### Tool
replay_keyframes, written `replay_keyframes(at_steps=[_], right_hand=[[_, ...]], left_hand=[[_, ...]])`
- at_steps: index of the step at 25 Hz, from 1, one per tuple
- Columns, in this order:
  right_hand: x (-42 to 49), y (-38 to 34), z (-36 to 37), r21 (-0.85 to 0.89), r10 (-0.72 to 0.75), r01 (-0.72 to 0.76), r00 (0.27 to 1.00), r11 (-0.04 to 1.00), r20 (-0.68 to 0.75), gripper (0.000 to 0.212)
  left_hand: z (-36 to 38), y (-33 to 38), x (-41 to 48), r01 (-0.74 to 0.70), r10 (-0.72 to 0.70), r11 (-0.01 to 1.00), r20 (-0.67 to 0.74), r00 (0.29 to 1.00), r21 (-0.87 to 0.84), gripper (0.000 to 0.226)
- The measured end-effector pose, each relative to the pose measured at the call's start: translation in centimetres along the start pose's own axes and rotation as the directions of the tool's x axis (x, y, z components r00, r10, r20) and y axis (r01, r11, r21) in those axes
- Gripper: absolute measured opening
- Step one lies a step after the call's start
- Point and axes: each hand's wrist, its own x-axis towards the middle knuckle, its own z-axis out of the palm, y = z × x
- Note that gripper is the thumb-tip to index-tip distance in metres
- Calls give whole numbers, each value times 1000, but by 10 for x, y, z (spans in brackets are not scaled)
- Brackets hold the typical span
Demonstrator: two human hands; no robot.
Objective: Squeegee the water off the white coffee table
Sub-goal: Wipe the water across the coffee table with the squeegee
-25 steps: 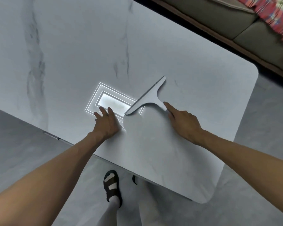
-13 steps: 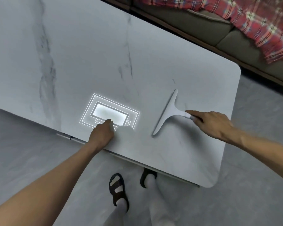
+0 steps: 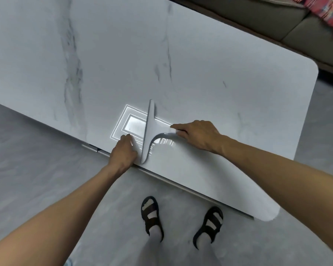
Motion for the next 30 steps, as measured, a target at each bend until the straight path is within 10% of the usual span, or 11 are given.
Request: replay_keyframes(at_steps=[12,22,30], right_hand=[[-197,185,26,-71,314,-319,947,945,-65,38],[-159,93,63,17,-105,104,986,994,132,40],[-217,208,38,-172,92,-75,991,982,93,40]], left_hand=[[90,120,-46,-183,75,920,301,951,346,52],[84,110,-69,-86,58,983,172,983,163,60],[98,130,-68,5,-65,978,282,957,211,74]])
